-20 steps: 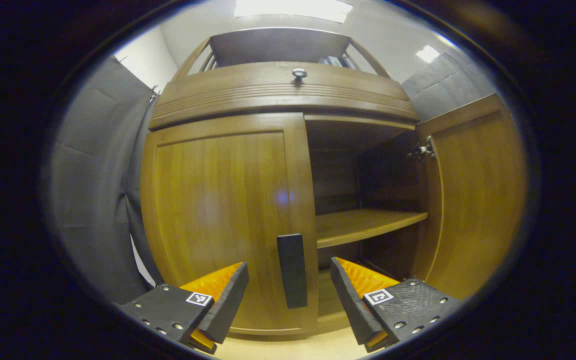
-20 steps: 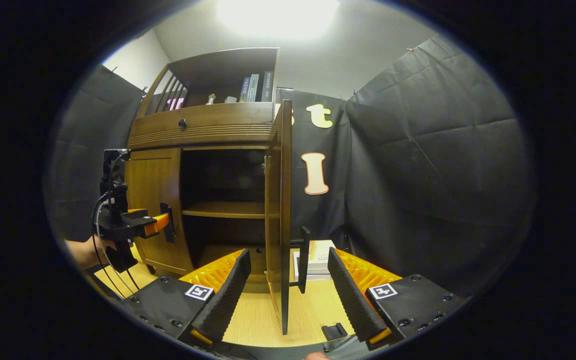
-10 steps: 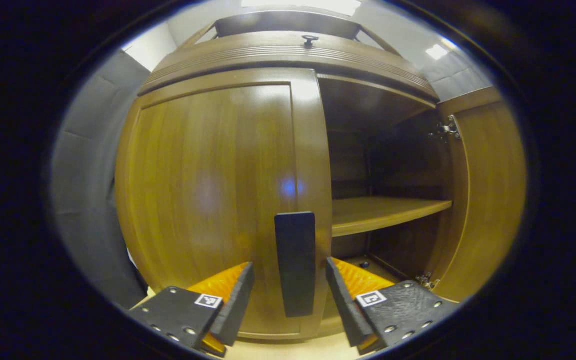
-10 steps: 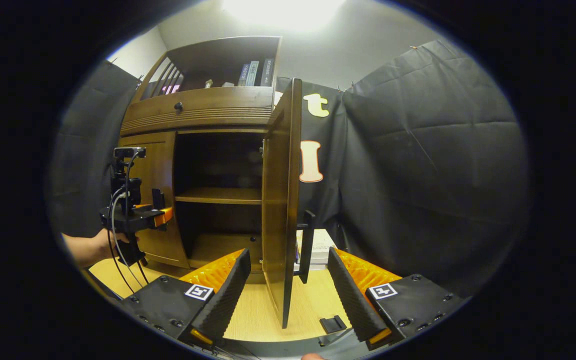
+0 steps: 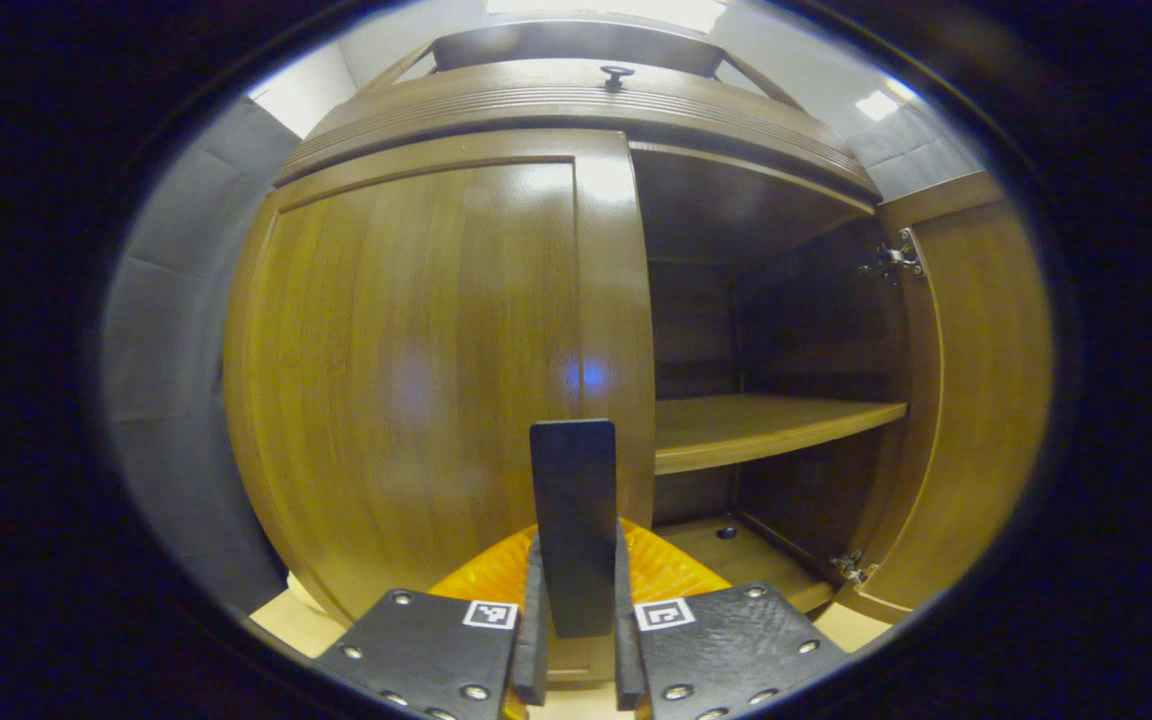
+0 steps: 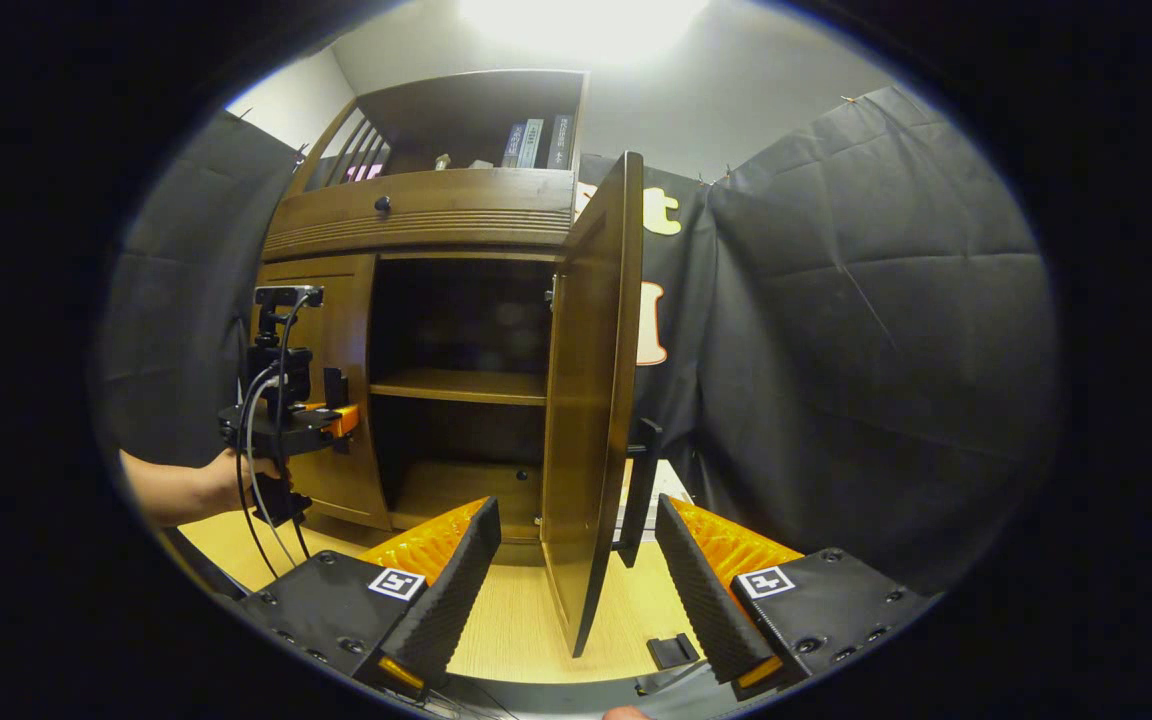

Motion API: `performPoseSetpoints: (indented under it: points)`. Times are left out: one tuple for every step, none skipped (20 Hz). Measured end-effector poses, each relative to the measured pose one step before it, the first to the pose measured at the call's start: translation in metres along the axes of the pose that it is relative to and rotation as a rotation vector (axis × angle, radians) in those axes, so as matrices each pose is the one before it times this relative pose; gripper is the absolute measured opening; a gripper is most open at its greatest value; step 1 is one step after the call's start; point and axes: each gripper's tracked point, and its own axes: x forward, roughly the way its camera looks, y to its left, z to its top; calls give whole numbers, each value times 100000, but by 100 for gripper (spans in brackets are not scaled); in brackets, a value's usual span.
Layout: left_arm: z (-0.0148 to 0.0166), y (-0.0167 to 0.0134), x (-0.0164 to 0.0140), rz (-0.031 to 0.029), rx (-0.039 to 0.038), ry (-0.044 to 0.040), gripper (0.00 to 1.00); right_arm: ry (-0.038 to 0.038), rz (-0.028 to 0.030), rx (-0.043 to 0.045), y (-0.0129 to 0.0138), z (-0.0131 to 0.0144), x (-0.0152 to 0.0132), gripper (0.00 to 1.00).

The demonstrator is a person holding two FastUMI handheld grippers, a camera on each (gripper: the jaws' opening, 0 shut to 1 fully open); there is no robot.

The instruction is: Open the right door of the double-door shoe cabinet with the right hand, and open the left door with the left hand.

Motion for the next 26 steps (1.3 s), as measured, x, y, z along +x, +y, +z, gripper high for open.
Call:
performPoseSetpoints:
  points:
    - [-400, 53, 362, 321, -1351, 980, 30, -350, 340, 140, 33, -43, -20, 98]
    - [100, 119, 84, 530, -657, 443, 27, -353, 320, -2, -51, 61, -135, 98]
    - [-29, 8, -587, 589, -824, 910, 25, -269, 150, -69, -144, -122, -227, 98]
    - [-134, -5, -226, 540, 110, 464, 22, -123, 196, 33, -228, -8, -141, 98]
    - [-85, 179, -610, 555, -86, 119, 20, -87, 117, 279, -195, -116, -174, 97]
    - [109, 19, -487, 432, -200, -30, 20, -256, 202, 439, -179, 97, -174, 97]
    - [-30, 105, -766, 673, 85, 161, 22, -393, 270, 506, -187, -74, -233, 97]
    - [78, -6, -648, 581, -12, -45, 21, -409, 407, 407, -186, 80, -221, 98]
    - [-107, 245, -775, 641, -62, 114, 20, -284, 578, 198, 3, -30, -2, 98]
    - [-34, 117, -571, 423, -1, 171, 19, -297, 651, 12, -43, -12, -164, 98]
    - [-86, 190, -709, 489, -266, 174, 17, -292, 902, -124, 21, 39, -117, 94]
    - [42, 116, -614, 389, -315, 237, 17, -291, 977, -175, 56, 43, -148, 98]
    - [-109, 334, -839, 432, -338, -20, 17, -366, 1194, -113, 181, -39, -38, 98]
    - [127, 129, -420, 497, -183, 78, 17, -277, 1181, 62, 162, 34, -16, 98]
    - [78, 235, -643, 462, -30, -132, 17, -208, 1368, 163, 213, -39, -7, 97]
    - [66, 202, -569, 472, -54, -47, 17, -115, 1404, 70, 209, 17, -8, 97]
    - [-353, 462, -1025, 550, -64, -182, 19, -231, 1190, -123, 287, -36, -48, 97]
    - [-158, 369, -784, 536, -189, 1, 21, -114, 1141, -230, 221, 29, 57, 97]
    - [-305, 442, -906, 606, -274, 62, 22, -128, 1191, -146, 255, -2, 64, 97]
    - [-73, 291, -651, 620, -111, 127, 19, -256, 1035, -147, 175, 82, -38, 98]
    - [-38, 382, -573, 503, -77, 179, 20, -208, 885, -134, 149, -3, -64, 94]
    - [-21, 217, -467, 419, -102, 218, 20, -136, 887, -73, 164, 26, -17, 97]
    - [-160, 381, -598, 450, -52, 81, 19, -47, 931, -24, 210, -83, 67, 98]
    - [58, 302, -544, 492, 18, 85, 17, 20, 742, -44, 186, -61, -39, 94]
    - [-93, 555, -701, 571, 128, -45, 17, 130, 647, -79, 151, -69, 30, 94]
    - [-66, 389, -434, 592, 138, 106, 17, -23, 679, 104, 125, -52, -90, 98]
